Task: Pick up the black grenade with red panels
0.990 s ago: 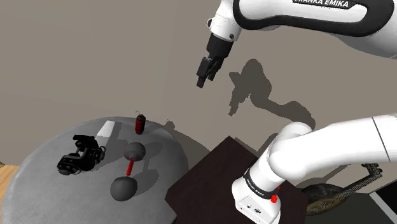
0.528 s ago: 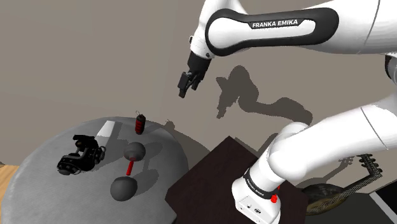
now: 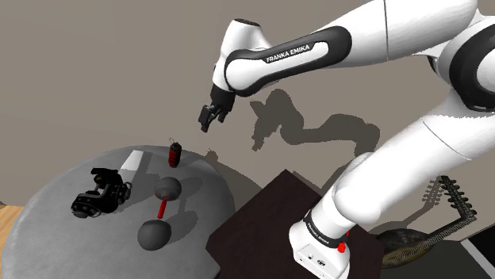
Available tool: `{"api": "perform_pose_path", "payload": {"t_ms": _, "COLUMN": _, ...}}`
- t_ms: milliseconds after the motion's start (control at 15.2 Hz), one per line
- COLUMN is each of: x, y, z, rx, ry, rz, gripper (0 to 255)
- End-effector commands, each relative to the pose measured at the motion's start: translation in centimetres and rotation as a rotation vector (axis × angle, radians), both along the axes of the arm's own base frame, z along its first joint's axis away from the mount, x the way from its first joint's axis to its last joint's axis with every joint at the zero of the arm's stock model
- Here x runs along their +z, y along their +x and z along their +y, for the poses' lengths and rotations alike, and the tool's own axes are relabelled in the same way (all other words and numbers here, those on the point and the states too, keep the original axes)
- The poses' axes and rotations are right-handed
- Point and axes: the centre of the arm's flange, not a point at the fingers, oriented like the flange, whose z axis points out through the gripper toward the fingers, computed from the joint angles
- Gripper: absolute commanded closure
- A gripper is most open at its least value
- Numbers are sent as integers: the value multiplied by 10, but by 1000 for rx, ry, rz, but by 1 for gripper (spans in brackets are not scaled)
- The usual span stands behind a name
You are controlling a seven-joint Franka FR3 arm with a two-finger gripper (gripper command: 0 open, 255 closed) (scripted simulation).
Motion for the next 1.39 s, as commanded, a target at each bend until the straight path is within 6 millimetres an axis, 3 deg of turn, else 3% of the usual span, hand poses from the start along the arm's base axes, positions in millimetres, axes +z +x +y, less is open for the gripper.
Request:
{"api": "perform_pose_path", "payload": {"t_ms": 0, "x": -22, "y": 16, "z": 6, "rx": -3, "ry": 1, "rz": -11, "gripper": 0}}
{"api": "perform_pose_path", "payload": {"t_ms": 990, "x": -168, "y": 138, "z": 36, "rx": -30, "ry": -2, "rz": -82, "gripper": 0}}
{"api": "perform_pose_path", "payload": {"t_ms": 1320, "x": -190, "y": 139, "z": 36, "rx": -30, "ry": -2, "rz": -83, "gripper": 0}}
